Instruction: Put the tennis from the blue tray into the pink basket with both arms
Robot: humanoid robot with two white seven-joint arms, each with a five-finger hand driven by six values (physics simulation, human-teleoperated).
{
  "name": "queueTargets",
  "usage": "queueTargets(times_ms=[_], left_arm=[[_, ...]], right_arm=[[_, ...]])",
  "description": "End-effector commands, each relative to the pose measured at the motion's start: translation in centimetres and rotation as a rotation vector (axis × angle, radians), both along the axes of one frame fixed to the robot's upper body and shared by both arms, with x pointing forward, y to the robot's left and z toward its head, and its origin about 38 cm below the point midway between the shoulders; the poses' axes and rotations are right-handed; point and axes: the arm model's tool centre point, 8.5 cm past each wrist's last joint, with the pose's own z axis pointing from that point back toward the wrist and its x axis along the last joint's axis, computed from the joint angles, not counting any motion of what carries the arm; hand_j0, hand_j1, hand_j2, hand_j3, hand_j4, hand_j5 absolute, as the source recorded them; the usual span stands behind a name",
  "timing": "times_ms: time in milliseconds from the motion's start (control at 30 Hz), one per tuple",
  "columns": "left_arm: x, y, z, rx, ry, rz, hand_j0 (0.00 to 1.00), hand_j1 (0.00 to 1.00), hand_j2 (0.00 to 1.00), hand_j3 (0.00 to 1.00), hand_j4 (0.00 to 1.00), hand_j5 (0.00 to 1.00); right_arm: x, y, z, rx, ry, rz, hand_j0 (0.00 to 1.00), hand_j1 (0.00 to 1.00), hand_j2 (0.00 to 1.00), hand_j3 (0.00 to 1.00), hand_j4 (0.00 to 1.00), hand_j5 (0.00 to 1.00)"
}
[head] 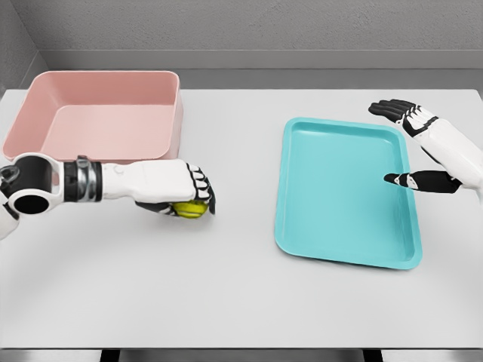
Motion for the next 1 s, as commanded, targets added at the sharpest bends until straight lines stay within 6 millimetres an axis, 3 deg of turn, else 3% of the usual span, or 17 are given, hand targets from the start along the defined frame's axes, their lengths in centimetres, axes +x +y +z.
queueTargets(times_ms=[0, 167, 433, 967], left_arm=[[-0.1, 0.1, 0.4, -0.013, 0.004, 0.002, 0.65, 0.65, 0.65, 0.65, 0.65, 0.65], [-0.1, 0.8, 2.0, -0.025, -0.009, 0.006, 0.65, 0.65, 0.65, 0.65, 0.65, 0.65], [1.5, 1.9, 4.8, -0.038, -0.061, 0.043, 0.65, 0.65, 0.65, 0.65, 0.65, 0.65], [6.2, 6.9, 6.8, -0.045, -0.093, 0.239, 0.65, 0.65, 0.65, 0.65, 0.65, 0.65]], right_arm=[[0.0, 0.0, 0.1, 0.007, 0.000, 0.000, 1.00, 1.00, 1.00, 1.00, 1.00, 1.00], [0.0, 0.0, 0.1, 0.007, 0.000, 0.000, 1.00, 1.00, 1.00, 1.00, 1.00, 1.00], [0.0, 0.0, 0.1, 0.007, 0.000, 0.000, 1.00, 1.00, 1.00, 1.00, 1.00, 1.00], [0.0, 0.0, 0.1, 0.007, 0.000, 0.000, 1.00, 1.00, 1.00, 1.00, 1.00, 1.00]])
